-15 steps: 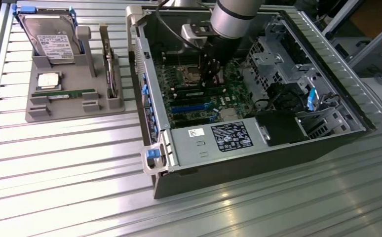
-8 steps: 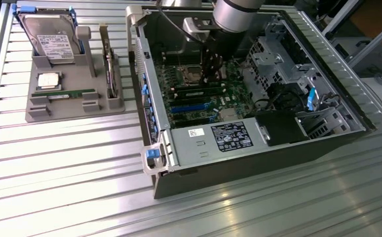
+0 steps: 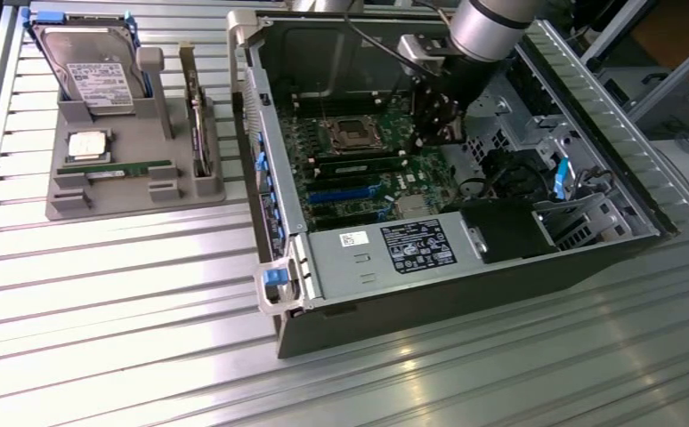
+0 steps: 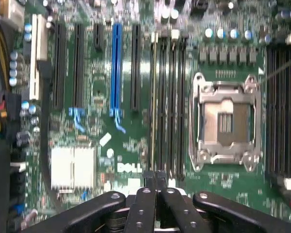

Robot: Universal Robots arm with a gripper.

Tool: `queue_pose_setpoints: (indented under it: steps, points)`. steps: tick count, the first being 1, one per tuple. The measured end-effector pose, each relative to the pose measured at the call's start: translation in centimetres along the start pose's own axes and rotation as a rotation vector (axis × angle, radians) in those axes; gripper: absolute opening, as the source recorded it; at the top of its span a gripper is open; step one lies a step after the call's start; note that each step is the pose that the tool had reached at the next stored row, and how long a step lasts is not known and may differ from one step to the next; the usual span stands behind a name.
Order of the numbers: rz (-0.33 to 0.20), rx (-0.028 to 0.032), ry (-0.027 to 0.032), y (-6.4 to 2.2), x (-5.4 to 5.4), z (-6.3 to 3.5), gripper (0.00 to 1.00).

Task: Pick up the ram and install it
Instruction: 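Press down the ram until it locks into place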

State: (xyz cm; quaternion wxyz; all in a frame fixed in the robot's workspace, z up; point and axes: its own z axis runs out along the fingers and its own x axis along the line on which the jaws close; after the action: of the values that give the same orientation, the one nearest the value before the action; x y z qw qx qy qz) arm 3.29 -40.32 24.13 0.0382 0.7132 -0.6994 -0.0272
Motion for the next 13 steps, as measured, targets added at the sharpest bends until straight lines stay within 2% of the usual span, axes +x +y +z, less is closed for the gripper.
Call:
queue_pose_setpoints:
  steps: [3,5,6,8,11,13]
  points:
    - [-0.001,0.0002,-0.0107,-1.81,0.0,-0.61,0.11]
    - [-0.002,0.0005,-0.0248,-2.82,0.1,-1.11,0.11]
    - [-0.003,0.0006,-0.0284,-3.15,0.1,-1.4,0.11]
    - [-0.003,0.0006,-0.0298,-3.27,0.1,-2.97,0.11]
    - [-0.003,0.0006,-0.0298,-3.13,0.1,-4.71,0.11]
    - [-0.003,0.0006,-0.0298,-2.95,0.2,-6.7,0.11]
